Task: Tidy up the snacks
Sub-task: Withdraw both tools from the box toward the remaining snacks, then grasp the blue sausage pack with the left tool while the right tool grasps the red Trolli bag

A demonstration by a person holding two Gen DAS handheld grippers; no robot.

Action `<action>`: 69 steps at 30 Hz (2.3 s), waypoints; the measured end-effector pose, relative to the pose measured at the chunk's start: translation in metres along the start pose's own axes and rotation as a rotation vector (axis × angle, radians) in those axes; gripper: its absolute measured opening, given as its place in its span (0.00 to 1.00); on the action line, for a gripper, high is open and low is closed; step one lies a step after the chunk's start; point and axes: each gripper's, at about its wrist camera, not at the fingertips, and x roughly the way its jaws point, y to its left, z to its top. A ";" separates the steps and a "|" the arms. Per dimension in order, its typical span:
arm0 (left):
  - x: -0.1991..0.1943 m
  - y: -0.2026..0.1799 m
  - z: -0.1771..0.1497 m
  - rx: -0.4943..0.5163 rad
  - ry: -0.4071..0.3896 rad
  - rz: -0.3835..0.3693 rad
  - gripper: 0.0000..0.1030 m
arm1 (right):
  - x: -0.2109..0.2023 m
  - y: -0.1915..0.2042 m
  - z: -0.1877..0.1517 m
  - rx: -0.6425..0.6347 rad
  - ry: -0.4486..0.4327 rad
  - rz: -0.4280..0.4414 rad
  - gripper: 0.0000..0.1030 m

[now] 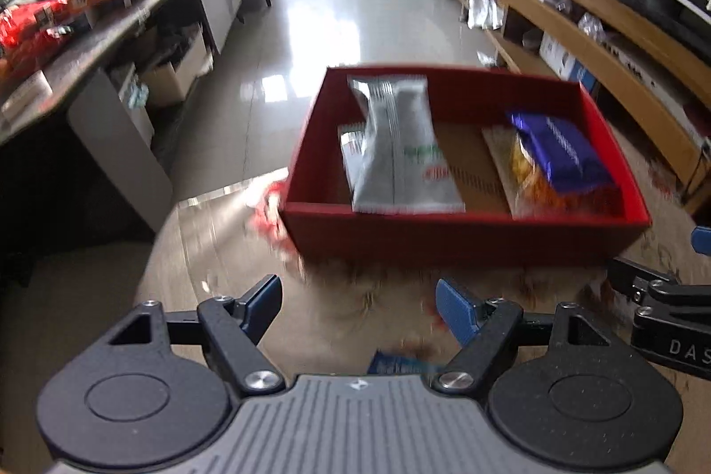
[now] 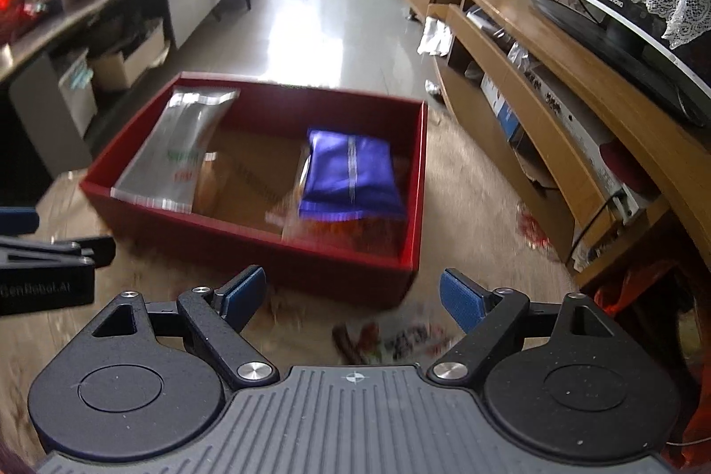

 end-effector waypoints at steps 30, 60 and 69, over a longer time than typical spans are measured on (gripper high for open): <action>0.031 -0.013 -0.047 0.043 0.175 -0.024 0.72 | -0.030 0.067 -0.081 -0.193 0.169 0.196 0.87; 0.053 -0.018 -0.049 0.034 0.254 -0.090 0.76 | -0.023 0.110 -0.108 -0.302 0.291 0.370 0.90; 0.052 -0.022 -0.047 0.066 0.250 -0.092 0.67 | -0.019 0.110 -0.114 -0.327 0.301 0.368 0.92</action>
